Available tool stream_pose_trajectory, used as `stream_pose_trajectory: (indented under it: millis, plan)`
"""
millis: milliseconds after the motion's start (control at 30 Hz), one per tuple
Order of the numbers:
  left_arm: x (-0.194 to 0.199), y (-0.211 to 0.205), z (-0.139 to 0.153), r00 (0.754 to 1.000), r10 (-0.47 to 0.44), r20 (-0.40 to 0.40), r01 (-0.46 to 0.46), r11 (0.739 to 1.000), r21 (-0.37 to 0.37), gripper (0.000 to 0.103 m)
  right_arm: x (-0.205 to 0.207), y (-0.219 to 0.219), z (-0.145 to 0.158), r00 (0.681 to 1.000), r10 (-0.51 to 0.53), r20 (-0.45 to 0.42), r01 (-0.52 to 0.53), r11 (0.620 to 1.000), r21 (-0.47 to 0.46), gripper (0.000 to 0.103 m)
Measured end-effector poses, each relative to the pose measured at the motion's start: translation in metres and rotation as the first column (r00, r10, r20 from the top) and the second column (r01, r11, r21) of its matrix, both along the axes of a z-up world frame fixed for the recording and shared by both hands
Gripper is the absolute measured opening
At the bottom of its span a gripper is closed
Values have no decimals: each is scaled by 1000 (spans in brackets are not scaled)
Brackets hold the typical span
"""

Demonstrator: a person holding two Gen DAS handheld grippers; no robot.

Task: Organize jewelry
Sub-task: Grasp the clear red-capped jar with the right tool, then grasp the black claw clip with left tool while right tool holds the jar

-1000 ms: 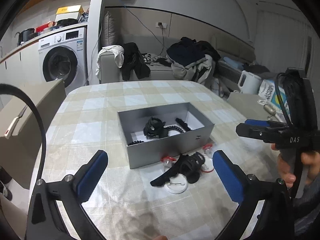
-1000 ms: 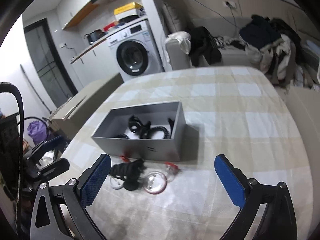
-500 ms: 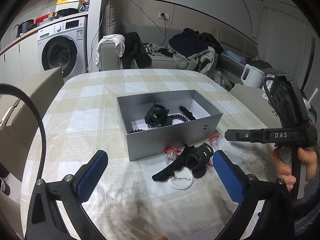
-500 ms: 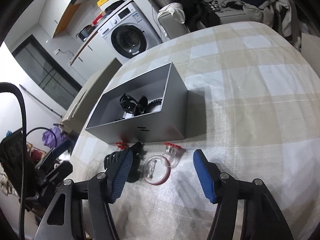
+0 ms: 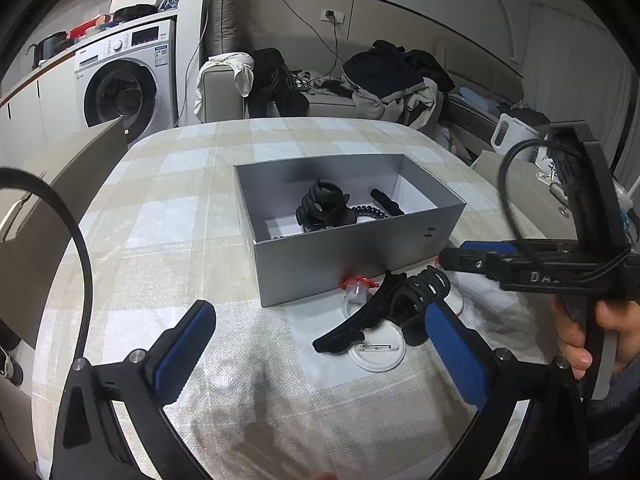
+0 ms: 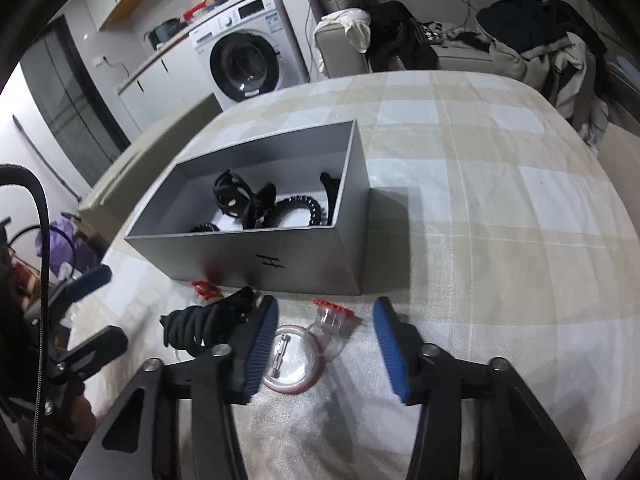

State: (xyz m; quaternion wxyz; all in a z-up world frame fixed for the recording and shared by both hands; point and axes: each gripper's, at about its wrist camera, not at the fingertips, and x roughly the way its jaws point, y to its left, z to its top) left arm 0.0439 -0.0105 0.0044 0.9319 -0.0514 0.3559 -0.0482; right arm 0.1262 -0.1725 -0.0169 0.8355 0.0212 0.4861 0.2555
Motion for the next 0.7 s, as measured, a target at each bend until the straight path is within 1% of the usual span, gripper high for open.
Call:
stream_pose_trajectory:
  millis: [100,200,300,333,467,567,700]
  plan:
    - [-2,0,2,1000,-4,7,4,1000,1,102,-1,2,-4,1000,12,-6,-12,1000,-11,41]
    - [-1,0,2,1000,-3,7,3,1000,-1,102,-2,4,-7,1000,11,-6,-11,1000,-27,36]
    - [-1,-1,3,1000,-2,8,2,1000,-2,102,-3,6,-7,1000,14,11,-13,998,-55,25]
    - [-1,0,3,1000,-1,7,1,1000,0,102,-4,6,-7,1000,17,9,-17,998,-56,20]
    - [0,0,3,1000,-4,4,4,1000,-10,102,-5,2,-4,999,24,24,-22,998,-51,18]
    - [1,-1,2,1000,-9,3,9,1000,-9,102,-5,-2,0,999,41,11,-41,999,-6,18]
    - [2,-6,0,1000,-23,0,23,1000,-3,102,-5,-9,9,999,40,10,-41,998,43,18]
